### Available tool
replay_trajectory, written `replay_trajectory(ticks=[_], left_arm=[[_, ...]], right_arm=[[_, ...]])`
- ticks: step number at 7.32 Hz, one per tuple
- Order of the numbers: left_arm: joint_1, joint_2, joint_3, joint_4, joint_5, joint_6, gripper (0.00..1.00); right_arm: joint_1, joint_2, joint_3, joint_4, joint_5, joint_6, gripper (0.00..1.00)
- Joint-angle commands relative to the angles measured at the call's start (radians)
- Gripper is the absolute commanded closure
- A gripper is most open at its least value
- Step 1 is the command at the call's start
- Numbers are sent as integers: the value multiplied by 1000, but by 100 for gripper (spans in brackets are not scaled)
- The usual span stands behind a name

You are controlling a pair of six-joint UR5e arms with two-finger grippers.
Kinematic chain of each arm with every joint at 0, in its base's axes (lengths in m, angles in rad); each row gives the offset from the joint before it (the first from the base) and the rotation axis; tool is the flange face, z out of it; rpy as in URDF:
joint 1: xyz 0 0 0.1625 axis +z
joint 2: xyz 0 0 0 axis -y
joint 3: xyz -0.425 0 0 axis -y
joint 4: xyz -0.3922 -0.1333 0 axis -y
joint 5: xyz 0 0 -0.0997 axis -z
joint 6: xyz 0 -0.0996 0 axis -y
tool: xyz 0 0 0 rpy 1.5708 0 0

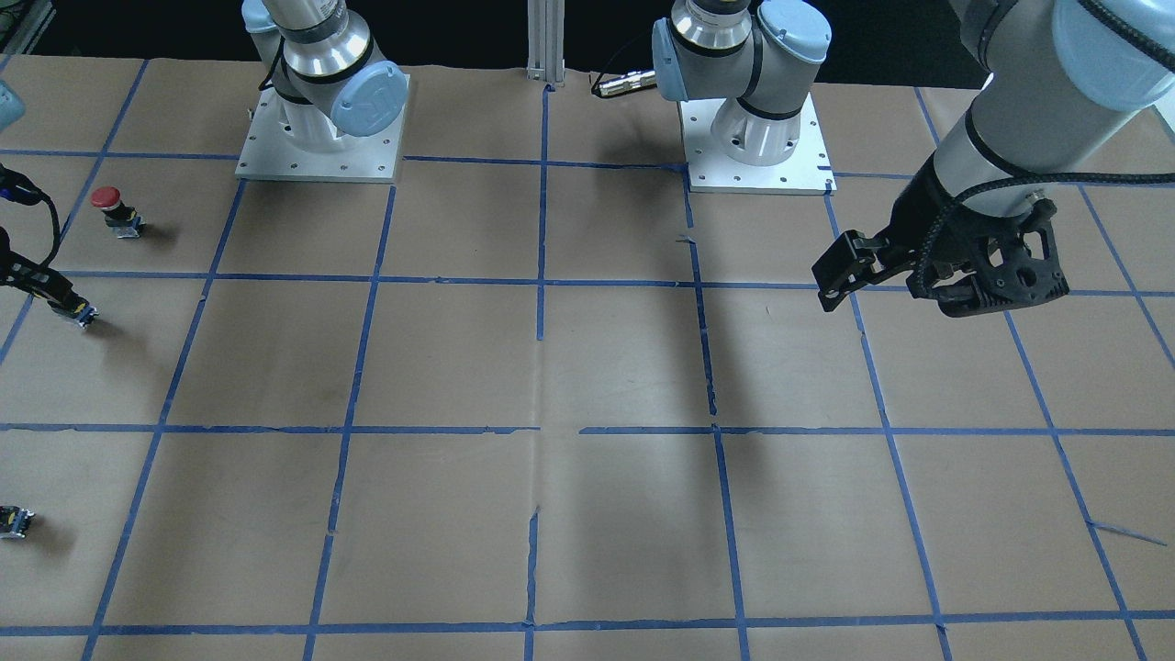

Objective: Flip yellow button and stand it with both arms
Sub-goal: 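Lower the button upright onto the table with the right gripper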

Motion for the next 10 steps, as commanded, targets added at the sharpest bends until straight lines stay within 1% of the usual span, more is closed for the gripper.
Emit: replay_trajectory(ticks=[1,3,4,5,6,8,9,10], left_arm=[[0,2,0,-4,-3,-9,0],[0,2,4,-2,-4,-9,0],[0,2,4,-2,-6,-9,0],[0,5,1,-2,0,-9,0],[2,5,3,-2,-4,-9,0],[11,5,4,-2,-4,-9,0],[12,2,-2,-2,-4,-11,0],[15,7,3,-4,-4,-9,0]], right_arm=[[1,6,-24,14,61,-3,73],[4,49,-50,4,61,-13,73],[5,62,-63,4,63,-4,71],[5,61,-66,7,63,3,22],[8,64,-61,4,63,-12,0],[30,58,-64,1,61,-6,0],[30,34,-69,-4,64,3,0],[33,-49,-69,-1,64,101,0]])
